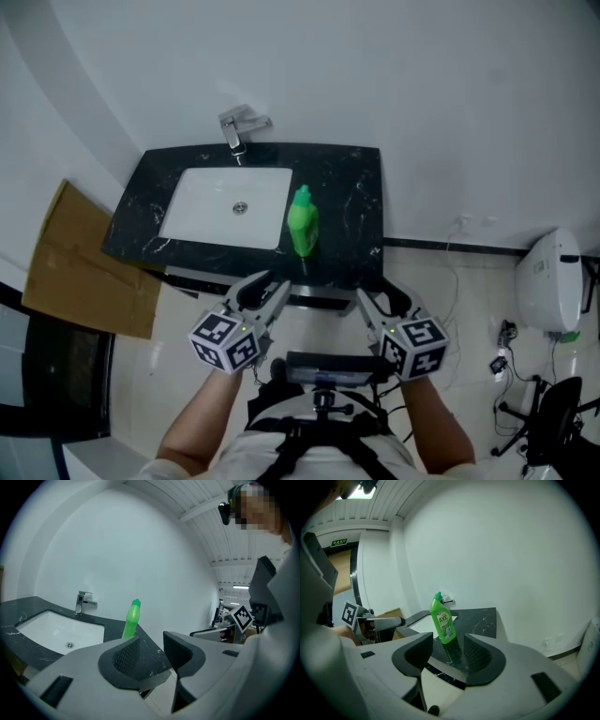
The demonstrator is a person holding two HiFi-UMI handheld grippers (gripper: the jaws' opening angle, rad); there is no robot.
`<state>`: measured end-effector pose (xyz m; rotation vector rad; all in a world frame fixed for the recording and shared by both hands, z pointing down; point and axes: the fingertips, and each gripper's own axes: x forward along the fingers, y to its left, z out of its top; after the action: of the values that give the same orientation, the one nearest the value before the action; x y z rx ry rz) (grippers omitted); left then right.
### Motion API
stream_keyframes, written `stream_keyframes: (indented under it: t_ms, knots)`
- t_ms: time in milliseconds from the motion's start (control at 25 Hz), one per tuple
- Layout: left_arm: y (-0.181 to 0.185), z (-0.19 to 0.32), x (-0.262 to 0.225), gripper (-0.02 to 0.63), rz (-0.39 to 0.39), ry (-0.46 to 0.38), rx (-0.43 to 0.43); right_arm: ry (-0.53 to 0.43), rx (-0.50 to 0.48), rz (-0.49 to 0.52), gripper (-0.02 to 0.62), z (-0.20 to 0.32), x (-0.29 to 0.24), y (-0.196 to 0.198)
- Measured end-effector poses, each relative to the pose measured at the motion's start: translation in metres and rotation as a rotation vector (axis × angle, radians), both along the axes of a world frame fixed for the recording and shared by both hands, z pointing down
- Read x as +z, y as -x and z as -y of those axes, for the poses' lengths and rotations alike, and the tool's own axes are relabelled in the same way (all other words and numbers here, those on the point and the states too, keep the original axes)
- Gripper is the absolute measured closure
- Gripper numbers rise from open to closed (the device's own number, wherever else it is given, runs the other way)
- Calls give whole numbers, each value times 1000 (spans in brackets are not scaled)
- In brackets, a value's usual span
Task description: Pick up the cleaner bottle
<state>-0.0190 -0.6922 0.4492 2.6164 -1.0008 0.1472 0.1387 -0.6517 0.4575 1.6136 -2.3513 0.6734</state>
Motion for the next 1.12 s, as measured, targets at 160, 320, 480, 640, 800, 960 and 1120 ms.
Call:
stream_keyframes:
  t_ms: [160,320,480,640,800,960,1120]
  knots:
    - [-3,17,5,433,7,7,19,-4,33,-5,399,5,-1,-1]
    - [-5,35,6,415,16,6,40,-2,74,-4,399,12,-2,0]
    - [-5,58,2,410,25,-12,44,-4,105,-4,399,17,-8,6]
    - [-16,77,1,398,36,-33,70,-14,142,-10,399,20,-14,4]
    - [-28,95,4,378,49,-45,70,-17,176,-13,399,22,-17,2]
    - [-37,115,6,374,77,-71,45,-21,196,-17,399,22,-19,1]
    - [-49,125,13,370,101,-81,47,-24,218,-21,399,20,-20,-3]
